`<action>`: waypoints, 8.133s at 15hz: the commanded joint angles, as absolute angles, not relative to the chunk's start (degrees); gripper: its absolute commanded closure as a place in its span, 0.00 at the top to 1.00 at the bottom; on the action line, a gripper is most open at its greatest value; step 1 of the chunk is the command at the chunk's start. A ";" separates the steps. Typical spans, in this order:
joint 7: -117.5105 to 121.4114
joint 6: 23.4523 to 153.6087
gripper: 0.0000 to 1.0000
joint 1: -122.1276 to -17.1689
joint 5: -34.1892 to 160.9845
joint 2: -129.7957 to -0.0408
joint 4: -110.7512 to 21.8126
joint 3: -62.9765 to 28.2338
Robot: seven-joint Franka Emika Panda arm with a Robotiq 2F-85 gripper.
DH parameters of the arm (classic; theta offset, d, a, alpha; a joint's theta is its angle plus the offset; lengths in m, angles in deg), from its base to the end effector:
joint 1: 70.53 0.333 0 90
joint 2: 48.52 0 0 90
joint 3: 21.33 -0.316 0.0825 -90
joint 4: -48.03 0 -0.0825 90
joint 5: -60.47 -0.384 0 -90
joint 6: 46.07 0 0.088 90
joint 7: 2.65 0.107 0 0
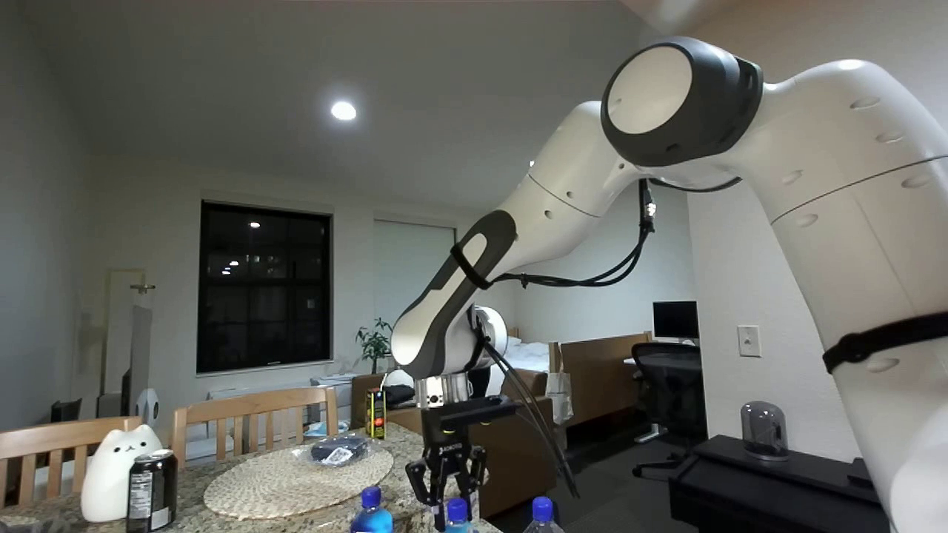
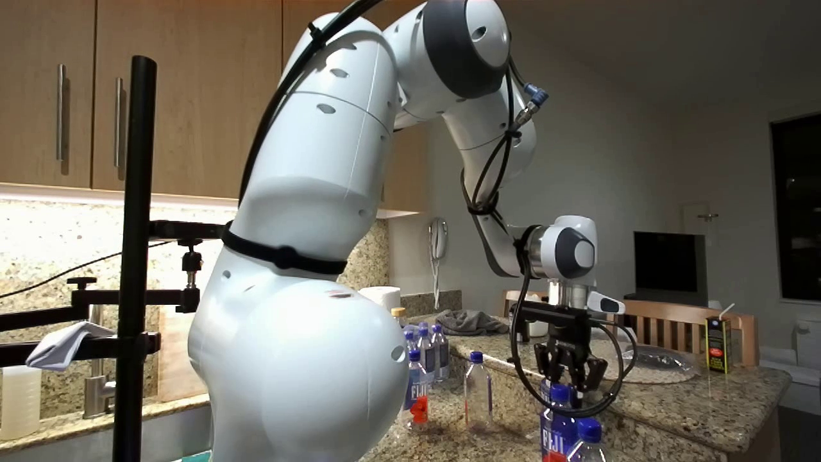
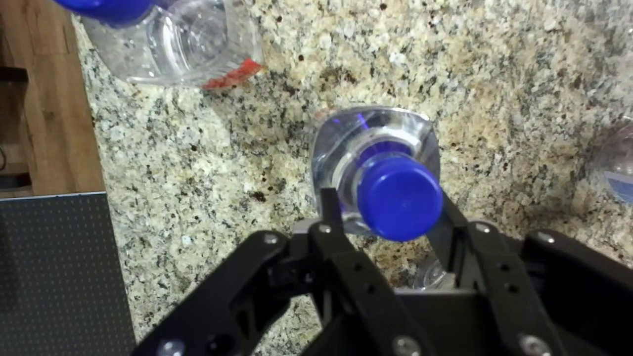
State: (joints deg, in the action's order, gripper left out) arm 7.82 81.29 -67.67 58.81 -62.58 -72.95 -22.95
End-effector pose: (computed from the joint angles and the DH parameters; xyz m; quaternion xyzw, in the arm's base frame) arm 0.5577 0.0444 0.2883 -0.9957 0.0618 0.0682 0.0055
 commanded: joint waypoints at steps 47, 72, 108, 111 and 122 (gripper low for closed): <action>8.65 71.60 0.14 -67.30 58.48 -46.79 -85.29 -23.75; 6.66 74.45 0.14 -68.84 58.37 -47.14 -87.51 -21.47; 11.70 79.63 1.00 -67.23 66.97 -60.58 -63.60 -22.55; 15.30 81.30 1.00 -65.74 68.33 -65.71 -58.57 -22.12; 30.33 68.09 1.00 -58.48 66.62 -79.49 -40.64 -20.48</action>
State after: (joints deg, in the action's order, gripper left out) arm 26.08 72.07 -59.96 67.11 -77.24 -44.84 -21.51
